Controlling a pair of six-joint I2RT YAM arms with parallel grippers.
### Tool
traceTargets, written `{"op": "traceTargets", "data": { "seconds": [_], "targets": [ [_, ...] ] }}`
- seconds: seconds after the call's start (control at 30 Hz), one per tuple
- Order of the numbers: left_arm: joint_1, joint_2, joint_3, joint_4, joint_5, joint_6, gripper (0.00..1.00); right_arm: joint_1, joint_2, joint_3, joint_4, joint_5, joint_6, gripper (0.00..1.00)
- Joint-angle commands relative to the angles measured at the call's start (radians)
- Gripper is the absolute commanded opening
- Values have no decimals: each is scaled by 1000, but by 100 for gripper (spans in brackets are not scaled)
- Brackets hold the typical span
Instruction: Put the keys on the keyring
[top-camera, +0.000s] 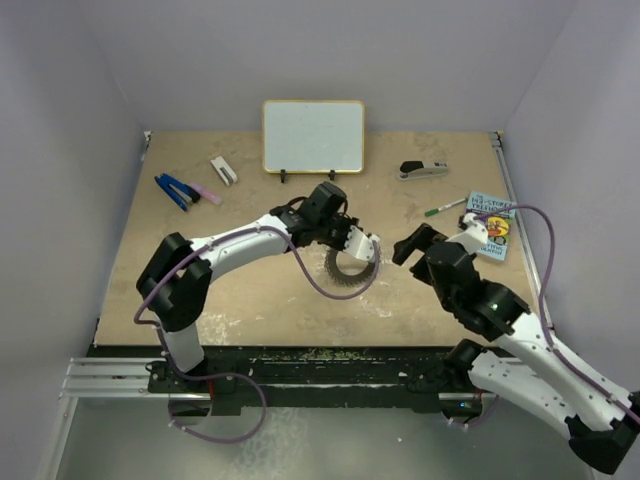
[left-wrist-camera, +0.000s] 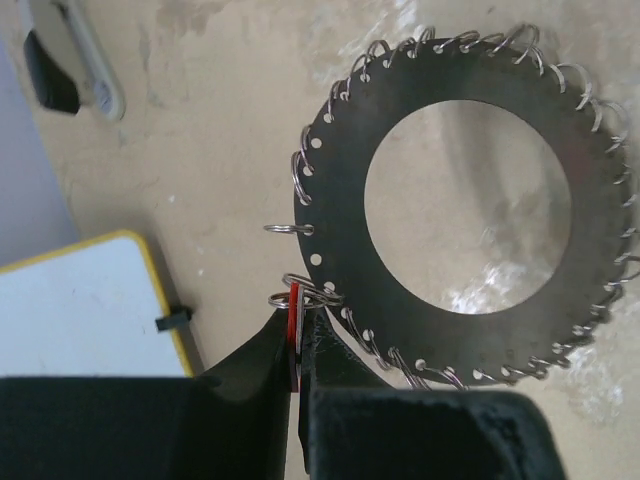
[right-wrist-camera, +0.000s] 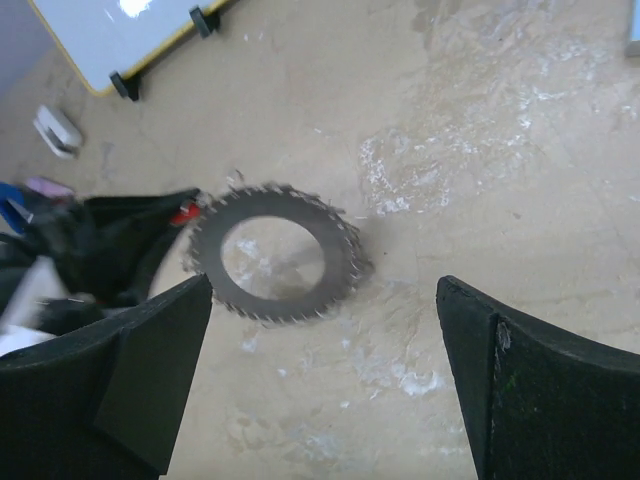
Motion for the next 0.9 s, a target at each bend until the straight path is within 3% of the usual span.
{"op": "traceTargets", "data": {
  "seconds": [0.0, 0.1, 0.2, 0.43, 0.47, 0.5, 0.53, 0.57, 0.87],
  "targets": [
    [-43, 68, 69, 60, 9, 14, 3, -4, -69, 117, -256, 121, 172, 100],
    [-45, 142, 157, 50, -72, -19, 4, -3, -53, 174, -363, 172, 251, 99],
    [-38, 230, 283, -65, -197, -38, 9, -3, 13, 214, -414, 196, 282, 99],
    [56, 268, 335, -77, -218, -31, 19, -3, 200, 332, -499, 196, 258, 100],
    [69, 275, 336, -72, -227, -22, 29, -3, 205, 330, -479, 193, 233, 100],
    [78, 284, 345, -87, -229, -13, 54, -4, 203, 322, -446, 175, 204, 100],
    [84, 293, 355, -104, -227, -2, 91, -3, 193, 312, -411, 158, 181, 100],
    [91, 296, 359, -108, -226, -2, 98, -3, 180, 305, -378, 146, 164, 100],
    [218, 280, 388, -12, -273, -84, 98, -3, 78, 253, -283, 156, 79, 100]
  ]
}}
